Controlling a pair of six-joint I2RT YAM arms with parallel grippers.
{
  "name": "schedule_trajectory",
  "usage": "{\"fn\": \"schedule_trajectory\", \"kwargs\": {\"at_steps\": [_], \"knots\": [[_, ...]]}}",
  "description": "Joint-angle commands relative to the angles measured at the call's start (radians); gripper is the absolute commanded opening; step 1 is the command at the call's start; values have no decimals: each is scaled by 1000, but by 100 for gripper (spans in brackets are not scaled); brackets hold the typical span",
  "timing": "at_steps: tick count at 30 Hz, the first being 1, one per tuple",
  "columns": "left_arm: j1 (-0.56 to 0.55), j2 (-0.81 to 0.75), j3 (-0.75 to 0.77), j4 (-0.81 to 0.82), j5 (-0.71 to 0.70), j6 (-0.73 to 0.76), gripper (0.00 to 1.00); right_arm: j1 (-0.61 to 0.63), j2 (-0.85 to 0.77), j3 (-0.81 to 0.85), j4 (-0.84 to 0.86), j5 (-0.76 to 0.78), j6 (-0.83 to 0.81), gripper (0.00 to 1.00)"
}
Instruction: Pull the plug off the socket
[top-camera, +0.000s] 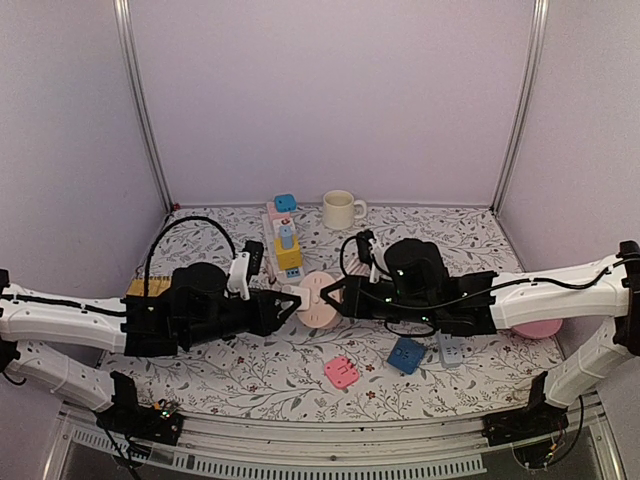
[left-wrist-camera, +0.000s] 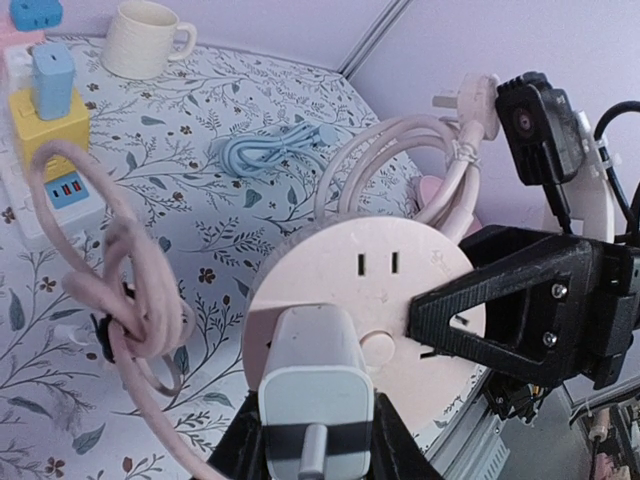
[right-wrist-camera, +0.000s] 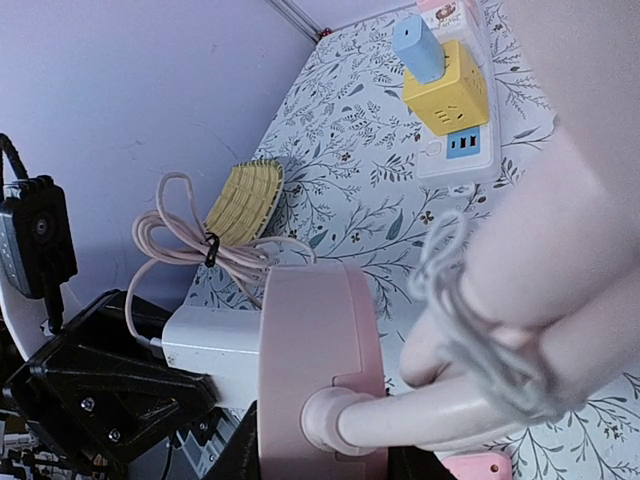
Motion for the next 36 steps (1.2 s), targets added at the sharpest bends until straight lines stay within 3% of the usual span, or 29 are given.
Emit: {"fn": "schedule_trajectory", "kwargs": {"at_steps": [1,12,26,36], "knots": [[-14,-58,79,29,-6,-4,0,-86,14,-24,-170,213,-23,3],[-13,9,182,-92,-1,0,0,-25,117,89,-244,282,-47,2],[-12,-4,213,-108,86,9,0,-77,119,50,-278,294,-9,2],[13,-47,202,-135,66,2,0,-84,138,60,-323,326,-13,3]]}}
